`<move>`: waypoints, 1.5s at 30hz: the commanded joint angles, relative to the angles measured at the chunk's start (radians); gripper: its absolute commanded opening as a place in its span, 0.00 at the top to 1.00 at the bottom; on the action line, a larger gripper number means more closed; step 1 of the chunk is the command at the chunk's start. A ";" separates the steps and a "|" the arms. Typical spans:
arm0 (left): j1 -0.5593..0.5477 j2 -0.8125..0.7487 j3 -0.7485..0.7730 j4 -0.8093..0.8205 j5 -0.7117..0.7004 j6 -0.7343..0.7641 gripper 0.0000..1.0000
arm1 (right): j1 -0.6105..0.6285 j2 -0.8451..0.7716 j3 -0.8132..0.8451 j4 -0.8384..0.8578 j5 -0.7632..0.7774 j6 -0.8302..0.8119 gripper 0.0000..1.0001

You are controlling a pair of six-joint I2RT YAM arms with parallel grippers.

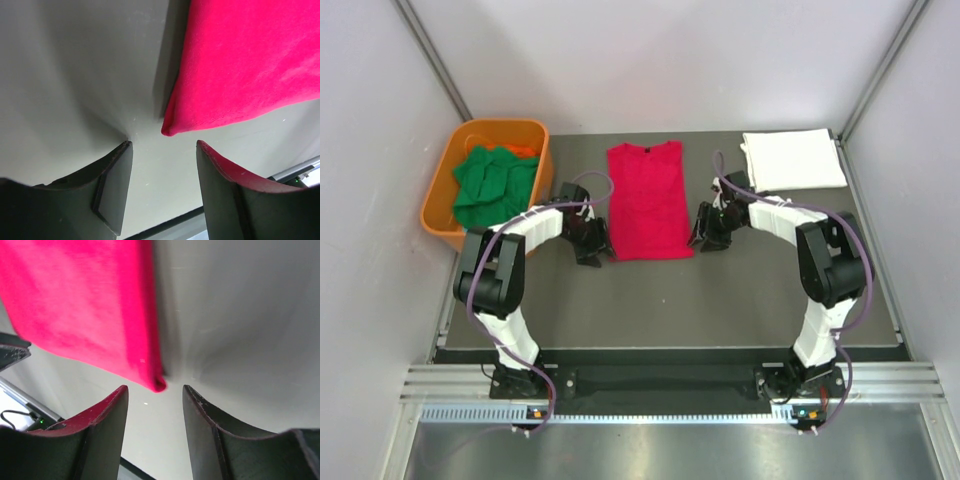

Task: Fold and stack the t-shirts
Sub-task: Fold the tshirt

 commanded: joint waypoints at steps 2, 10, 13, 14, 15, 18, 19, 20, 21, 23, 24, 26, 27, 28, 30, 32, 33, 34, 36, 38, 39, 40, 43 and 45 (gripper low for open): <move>-0.003 -0.043 -0.006 0.077 -0.007 -0.005 0.43 | 0.043 -0.030 0.007 0.059 -0.026 0.012 0.53; -0.003 -0.005 -0.001 0.083 -0.041 0.003 0.46 | 0.078 0.019 0.018 -0.012 0.134 -0.010 0.55; -0.003 -0.002 -0.016 0.106 -0.023 0.000 0.50 | 0.098 0.023 0.010 -0.032 0.198 -0.037 0.55; -0.003 0.003 -0.020 0.108 -0.026 0.000 0.52 | 0.101 0.027 0.010 -0.033 0.201 -0.039 0.57; -0.003 0.006 -0.020 0.111 -0.027 0.002 0.53 | 0.104 0.031 0.012 -0.038 0.201 -0.037 0.57; -0.003 0.029 -0.015 0.134 -0.006 -0.001 0.65 | 0.111 0.034 0.010 -0.039 0.216 -0.040 0.60; -0.003 0.036 -0.010 0.134 0.000 0.000 0.69 | 0.112 0.031 0.010 -0.035 0.228 -0.040 0.61; -0.003 0.049 -0.006 0.134 0.006 0.000 0.74 | 0.117 0.030 0.012 -0.030 0.232 -0.048 0.64; -0.003 0.053 -0.006 0.129 0.003 0.002 0.81 | 0.118 0.031 0.013 -0.026 0.232 -0.051 0.66; -0.003 0.056 -0.006 0.120 -0.004 0.006 0.90 | 0.117 0.051 0.023 -0.030 0.233 -0.062 0.72; -0.003 0.056 -0.004 0.115 -0.017 0.009 0.97 | 0.115 0.060 0.030 -0.033 0.233 -0.066 0.74; -0.003 0.053 -0.007 0.111 -0.021 0.011 1.00 | 0.117 0.077 0.030 -0.033 0.232 -0.071 0.85; -0.003 0.053 -0.007 0.112 -0.023 0.012 1.00 | 0.117 0.082 0.029 -0.032 0.229 -0.074 0.90; -0.003 0.052 -0.007 0.112 -0.027 0.014 1.00 | 0.115 0.085 0.029 -0.033 0.232 -0.077 0.95; -0.003 0.047 -0.007 0.102 -0.038 0.015 1.00 | 0.117 0.080 0.021 -0.030 0.236 -0.085 1.00; -0.005 0.043 -0.004 0.091 -0.040 0.020 1.00 | 0.118 0.063 0.012 -0.029 0.239 -0.091 1.00; -0.006 0.038 -0.006 0.082 -0.040 0.022 1.00 | 0.117 0.056 -0.006 -0.026 0.236 -0.094 1.00; -0.009 0.026 -0.010 0.076 -0.044 0.022 1.00 | 0.117 0.034 -0.017 -0.021 0.224 -0.094 1.00; -0.021 0.011 -0.020 0.062 -0.050 0.023 1.00 | 0.117 0.004 -0.057 -0.019 0.216 -0.097 1.00; -0.032 -0.011 -0.047 0.049 -0.038 0.012 1.00 | 0.117 -0.015 -0.086 -0.024 0.216 -0.100 1.00; -0.040 -0.019 -0.064 0.054 -0.024 0.008 1.00 | 0.117 -0.038 -0.120 -0.021 0.213 -0.099 1.00; -0.043 -0.037 -0.101 0.063 -0.011 0.000 1.00 | 0.118 -0.050 -0.138 -0.016 0.209 -0.099 1.00; -0.058 -0.090 -0.173 0.075 -0.004 -0.018 1.00 | 0.117 -0.107 -0.218 0.006 0.215 -0.079 1.00; -0.063 -0.115 -0.197 0.072 -0.021 -0.024 1.00 | 0.117 -0.153 -0.293 0.028 0.219 -0.065 1.00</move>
